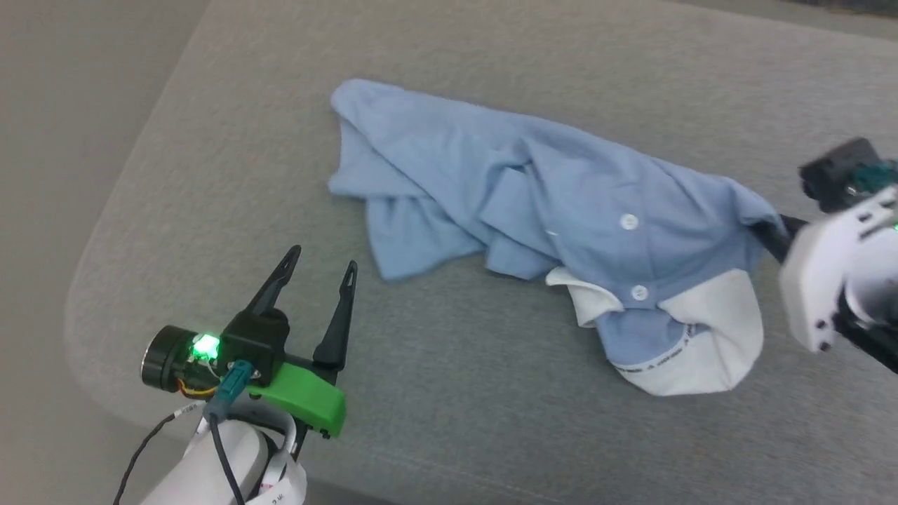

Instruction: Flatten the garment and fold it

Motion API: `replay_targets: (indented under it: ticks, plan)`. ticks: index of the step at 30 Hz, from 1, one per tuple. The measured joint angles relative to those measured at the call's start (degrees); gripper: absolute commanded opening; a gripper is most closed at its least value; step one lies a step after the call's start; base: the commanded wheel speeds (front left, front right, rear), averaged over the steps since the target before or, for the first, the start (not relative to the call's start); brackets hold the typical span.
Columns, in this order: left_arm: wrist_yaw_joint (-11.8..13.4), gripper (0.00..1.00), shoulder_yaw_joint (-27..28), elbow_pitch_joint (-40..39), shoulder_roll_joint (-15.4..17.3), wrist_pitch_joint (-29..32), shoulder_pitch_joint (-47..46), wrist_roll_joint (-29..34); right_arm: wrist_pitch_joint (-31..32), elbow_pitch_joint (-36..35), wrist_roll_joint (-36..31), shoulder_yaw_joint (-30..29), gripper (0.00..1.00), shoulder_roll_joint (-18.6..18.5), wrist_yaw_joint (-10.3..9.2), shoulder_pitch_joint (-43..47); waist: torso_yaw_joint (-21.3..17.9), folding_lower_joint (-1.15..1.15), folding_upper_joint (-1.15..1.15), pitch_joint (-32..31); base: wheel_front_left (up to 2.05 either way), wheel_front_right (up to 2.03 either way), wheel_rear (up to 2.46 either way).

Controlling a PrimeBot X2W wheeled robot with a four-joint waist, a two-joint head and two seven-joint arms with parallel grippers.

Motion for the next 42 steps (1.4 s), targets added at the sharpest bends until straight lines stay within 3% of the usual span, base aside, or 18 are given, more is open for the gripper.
replay_targets:
  ticks: [7,13,14,15,21,32,37,42]
  plan:
    - [0.0,1.00,0.0,-1.3,0.5,1.3,0.3,-0.7,2.7,-2.0,-4.7,-9.2,0.00,-1.3,0.00,11.1,-5.0,0.00,0.00,-2.9,0.00,0.00,0.00]
    - [0.1,1.00,0.0,-2.2,0.9,2.0,0.4,-1.2,-0.4,3.1,-11.1,-14.1,0.00,-0.1,0.00,16.7,-8.1,0.00,0.00,-4.4,0.00,0.00,0.00]
    - [0.1,1.00,0.0,-2.3,0.9,2.0,0.4,-1.2,-1.8,4.2,-12.4,-14.2,0.29,0.5,0.00,16.9,-8.5,0.00,0.00,-4.5,0.00,0.00,0.00]
    - [0.1,1.00,0.0,-2.4,0.9,2.1,0.4,-1.2,-3.3,5.2,-13.6,-14.0,1.00,1.0,0.00,17.0,-8.8,0.00,0.00,-4.7,0.00,0.00,0.00]
    - [0.2,1.00,0.5,-3.1,0.9,2.5,0.4,-3.0,-14.0,6.6,-14.6,-13.9,1.00,5.5,0.00,15.0,-10.2,0.00,0.00,-5.3,0.00,0.00,0.00]
    - [0.5,1.00,0.9,-5.8,-0.4,6.7,0.3,-7.1,-35.5,-1.6,-11.4,-16.1,1.00,12.6,0.00,14.8,-13.9,0.00,0.00,-6.8,0.00,0.00,0.00]
    - [-0.2,1.00,-0.6,-7.4,-1.1,12.8,0.1,-9.7,-42.1,-4.4,-15.5,-20.4,1.00,19.5,0.00,20.0,-15.5,0.00,0.00,-6.7,0.00,0.00,0.00]
    - [-1.2,1.00,-3.5,-9.6,-2.8,24.6,-3.9,-13.7,-43.5,-4.5,-22.0,-27.7,1.00,27.1,0.00,23.7,-16.5,0.00,0.00,-5.2,0.00,0.00,0.00]
